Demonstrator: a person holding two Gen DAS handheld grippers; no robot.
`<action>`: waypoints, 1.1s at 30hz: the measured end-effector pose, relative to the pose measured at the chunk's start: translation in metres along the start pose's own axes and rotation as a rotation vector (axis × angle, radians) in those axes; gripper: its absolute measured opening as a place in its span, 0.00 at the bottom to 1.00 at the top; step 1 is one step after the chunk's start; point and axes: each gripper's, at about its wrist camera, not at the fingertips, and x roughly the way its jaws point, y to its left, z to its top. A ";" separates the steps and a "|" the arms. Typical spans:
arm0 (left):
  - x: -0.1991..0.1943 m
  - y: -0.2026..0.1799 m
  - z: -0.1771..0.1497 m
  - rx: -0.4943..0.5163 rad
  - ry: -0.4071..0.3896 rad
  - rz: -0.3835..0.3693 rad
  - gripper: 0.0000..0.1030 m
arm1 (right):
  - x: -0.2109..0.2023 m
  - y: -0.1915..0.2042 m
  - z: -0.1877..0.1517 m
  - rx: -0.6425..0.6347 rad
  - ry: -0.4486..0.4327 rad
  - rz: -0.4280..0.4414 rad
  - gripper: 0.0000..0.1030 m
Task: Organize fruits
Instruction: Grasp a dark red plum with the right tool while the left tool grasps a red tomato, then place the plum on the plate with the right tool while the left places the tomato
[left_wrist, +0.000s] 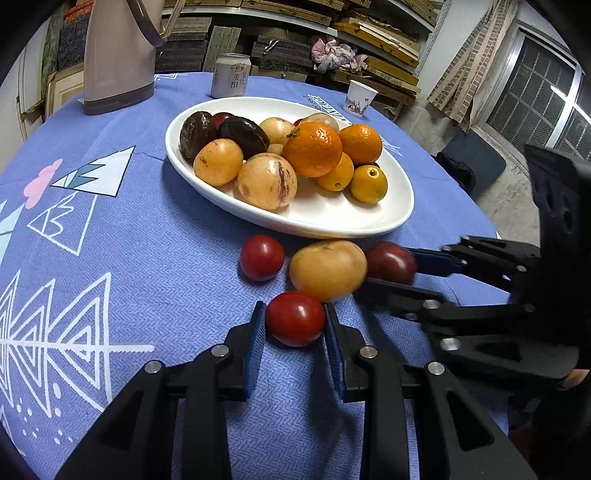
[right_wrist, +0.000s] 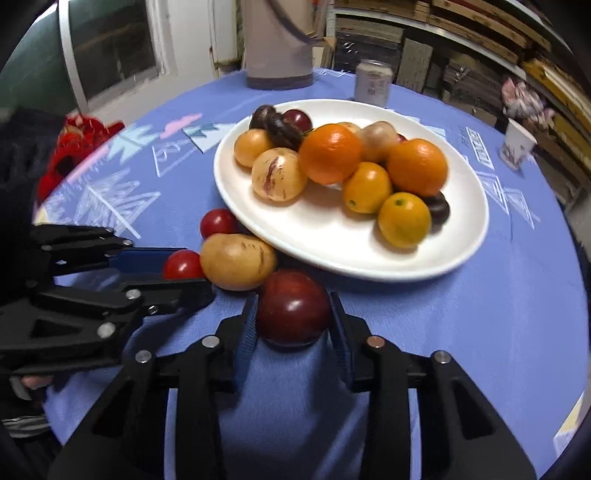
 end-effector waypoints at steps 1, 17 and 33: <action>0.000 0.000 0.000 0.000 0.000 0.000 0.29 | -0.004 -0.004 -0.003 0.021 -0.009 -0.002 0.35; -0.011 -0.018 -0.007 0.047 -0.008 0.060 0.30 | -0.080 -0.042 -0.068 0.224 -0.128 0.019 0.35; -0.054 -0.031 0.034 0.099 -0.127 0.175 0.30 | -0.103 -0.056 -0.047 0.205 -0.235 0.018 0.35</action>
